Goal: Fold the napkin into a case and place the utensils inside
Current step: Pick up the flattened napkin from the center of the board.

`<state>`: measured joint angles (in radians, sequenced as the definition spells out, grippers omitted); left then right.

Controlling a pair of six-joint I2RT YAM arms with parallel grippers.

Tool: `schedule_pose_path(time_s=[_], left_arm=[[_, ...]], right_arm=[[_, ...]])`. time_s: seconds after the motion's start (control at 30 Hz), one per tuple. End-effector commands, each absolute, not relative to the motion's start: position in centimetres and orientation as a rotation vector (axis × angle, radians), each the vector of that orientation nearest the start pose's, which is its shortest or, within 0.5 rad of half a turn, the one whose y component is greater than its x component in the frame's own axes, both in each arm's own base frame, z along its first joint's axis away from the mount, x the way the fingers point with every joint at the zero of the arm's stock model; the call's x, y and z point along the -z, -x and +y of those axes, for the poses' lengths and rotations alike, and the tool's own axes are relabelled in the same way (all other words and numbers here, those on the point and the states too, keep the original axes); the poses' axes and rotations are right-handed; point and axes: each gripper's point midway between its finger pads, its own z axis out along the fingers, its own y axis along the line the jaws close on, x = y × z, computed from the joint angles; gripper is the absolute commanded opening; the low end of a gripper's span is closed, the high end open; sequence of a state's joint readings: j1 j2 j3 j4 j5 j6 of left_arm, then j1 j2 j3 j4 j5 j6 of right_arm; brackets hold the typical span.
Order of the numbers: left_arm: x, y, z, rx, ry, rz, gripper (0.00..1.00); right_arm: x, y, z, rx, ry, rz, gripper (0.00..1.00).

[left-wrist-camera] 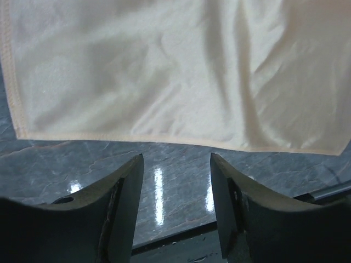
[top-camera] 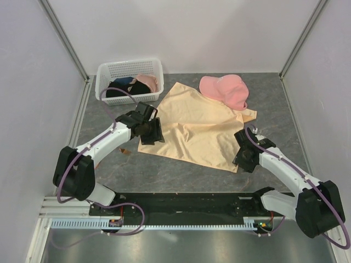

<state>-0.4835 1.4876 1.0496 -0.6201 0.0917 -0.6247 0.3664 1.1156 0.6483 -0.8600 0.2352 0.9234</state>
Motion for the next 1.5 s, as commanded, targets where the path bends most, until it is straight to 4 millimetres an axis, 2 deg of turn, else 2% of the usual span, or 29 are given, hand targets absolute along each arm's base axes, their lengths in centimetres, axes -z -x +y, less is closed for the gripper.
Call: schedule_pose_path(time_s=[0.0,0.17,0.23,0.47,0.77,0.87,0.9,1.0,1.07,1.23,1.33,1.47], left_arm=[[-10.0,-27.1,-17.3,0.443,0.268,2.682,0.57],[-9.3,-26.3,-15.9,0.398,0.356,2.683,0.61],[-9.2,-26.3,-15.4,0.383,0.386,2.683,0.62],[-9.8,-26.3,-14.6,0.379,0.425,2.663,0.63],[-9.2,-26.4,-11.3,0.135,0.570,2.641,0.68],[-8.9,-26.5,-10.2,0.073,0.618,2.629,0.68],[-8.8,-26.5,-9.9,0.059,0.634,2.627,0.68],[-8.4,-26.2,-9.5,0.040,0.653,2.632,0.69],[-8.2,-25.9,-9.4,0.042,0.663,2.641,0.69],[-6.6,-24.4,-8.9,-0.001,0.687,2.682,0.68],[-6.2,-24.6,-7.9,-0.075,0.697,2.663,0.66],[-6.1,-25.4,-8.0,-0.094,0.707,2.655,0.61]], right_arm=[[-3.3,-17.6,7.3,-0.031,-0.902,2.695,0.49],[-3.0,-17.6,7.5,-0.028,-0.914,2.701,0.49],[-2.9,-17.7,7.8,-0.040,-0.934,2.691,0.45],[-1.9,-17.3,7.7,-0.018,-0.974,2.694,0.40],[-0.7,-17.0,7.5,0.024,-1.011,2.701,0.39],[-0.2,-16.5,7.3,0.054,-1.019,2.720,0.21],[0.0,-16.3,7.2,0.064,-1.029,2.719,0.12],[0.0,-16.1,7.1,0.066,-1.039,2.720,0.04],[-0.4,-16.5,7.3,0.045,-1.035,2.702,0.00],[-1.6,-17.5,7.3,-0.006,-1.011,2.644,0.00],[-1.9,-17.7,7.1,-0.005,-0.990,2.631,0.00],[-2.1,-17.9,7.3,-0.012,-0.963,2.636,0.00]])
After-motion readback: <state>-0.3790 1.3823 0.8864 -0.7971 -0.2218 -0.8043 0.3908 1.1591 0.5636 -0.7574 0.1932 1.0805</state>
